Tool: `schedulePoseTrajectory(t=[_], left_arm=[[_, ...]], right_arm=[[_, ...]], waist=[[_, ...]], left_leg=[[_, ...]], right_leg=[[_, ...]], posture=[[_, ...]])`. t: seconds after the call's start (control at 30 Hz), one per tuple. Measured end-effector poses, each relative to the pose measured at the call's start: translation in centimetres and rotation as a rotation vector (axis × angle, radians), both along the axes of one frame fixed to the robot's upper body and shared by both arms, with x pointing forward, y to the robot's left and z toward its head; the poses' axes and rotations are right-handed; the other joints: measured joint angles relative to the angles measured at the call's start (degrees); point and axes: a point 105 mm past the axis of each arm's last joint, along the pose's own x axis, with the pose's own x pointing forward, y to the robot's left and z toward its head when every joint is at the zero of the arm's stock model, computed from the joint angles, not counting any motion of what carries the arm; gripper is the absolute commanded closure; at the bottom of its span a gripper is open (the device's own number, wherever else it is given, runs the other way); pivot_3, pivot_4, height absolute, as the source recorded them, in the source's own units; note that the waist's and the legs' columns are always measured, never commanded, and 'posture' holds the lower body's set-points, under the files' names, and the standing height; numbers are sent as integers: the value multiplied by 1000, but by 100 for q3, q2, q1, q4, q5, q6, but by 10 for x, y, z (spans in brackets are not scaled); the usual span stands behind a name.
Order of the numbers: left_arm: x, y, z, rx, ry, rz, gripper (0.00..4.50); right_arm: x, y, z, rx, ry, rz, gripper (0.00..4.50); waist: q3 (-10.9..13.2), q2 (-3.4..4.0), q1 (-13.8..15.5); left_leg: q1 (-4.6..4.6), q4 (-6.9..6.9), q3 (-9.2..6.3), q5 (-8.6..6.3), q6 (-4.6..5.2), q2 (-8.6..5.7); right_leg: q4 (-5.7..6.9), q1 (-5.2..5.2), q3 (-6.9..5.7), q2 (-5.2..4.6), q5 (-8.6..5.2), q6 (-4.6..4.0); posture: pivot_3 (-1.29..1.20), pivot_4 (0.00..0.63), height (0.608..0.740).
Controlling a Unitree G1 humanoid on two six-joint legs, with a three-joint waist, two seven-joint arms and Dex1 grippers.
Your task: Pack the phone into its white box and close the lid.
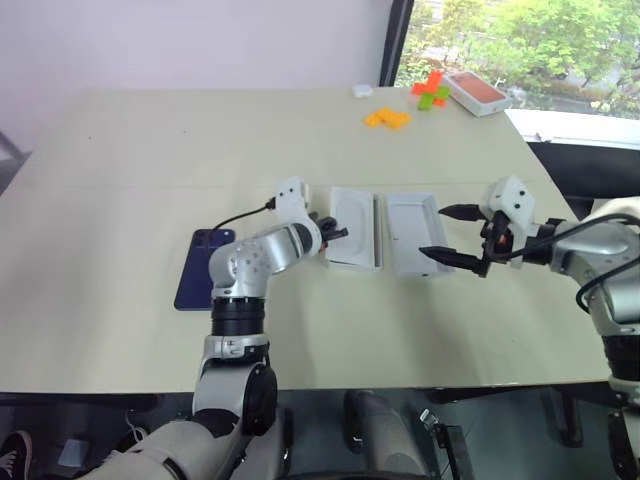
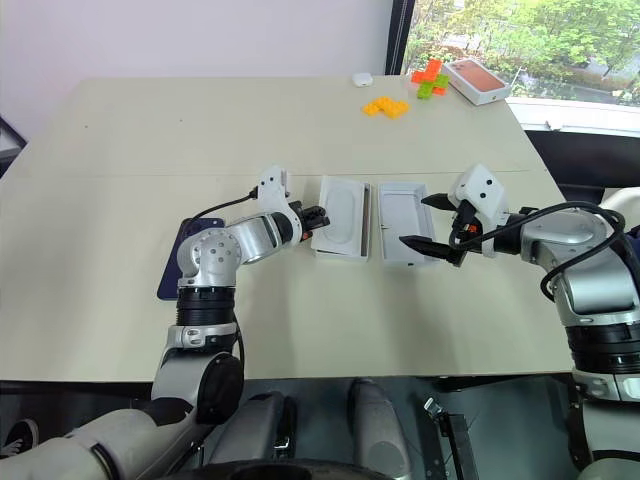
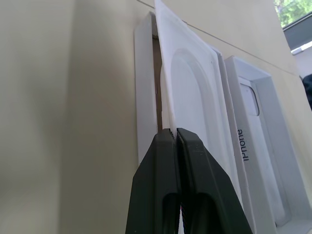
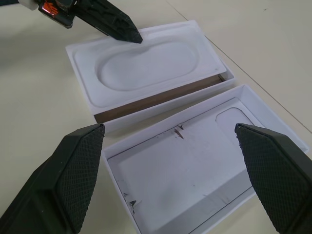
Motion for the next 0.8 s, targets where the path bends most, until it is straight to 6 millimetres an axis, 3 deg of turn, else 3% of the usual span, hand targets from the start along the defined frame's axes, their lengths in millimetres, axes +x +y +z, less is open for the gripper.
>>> schedulePoseTrajectory(t=[0.33, 0.43, 0.57, 0.8], left_arm=[[5, -1, -4, 3, 23, 18, 4450], [4, -2, -4, -4, 25, 6, 3528], [0, -8, 3, -18, 4, -39, 1602], [-14, -15, 8, 20, 22, -156, 1602]], right_arm=[[2, -1, 1, -3, -11, -16, 0], [2, -1, 1, -3, -14, -19, 0], [3, -1, 2, -6, -24, -22, 0], [4, 3, 2, 3, -34, -14, 0]], waist=[[0, 0, -3], [0, 0, -3], [0, 0, -8], [0, 0, -14]], left_leg=[[0, 0, 0, 0, 0, 0], [0, 0, 0, 0, 0, 0], [1, 0, 0, 0, 0, 1], [1, 0, -2, 0, 0, 1]], right_leg=[[0, 0, 0, 0, 0, 0], [1, 0, 0, 0, 0, 0], [1, 0, 0, 1, 0, 0], [2, 0, 0, 2, 0, 0]], posture=[[0, 150, 740], [0, 150, 740], [0, 150, 740], [0, 150, 740]])
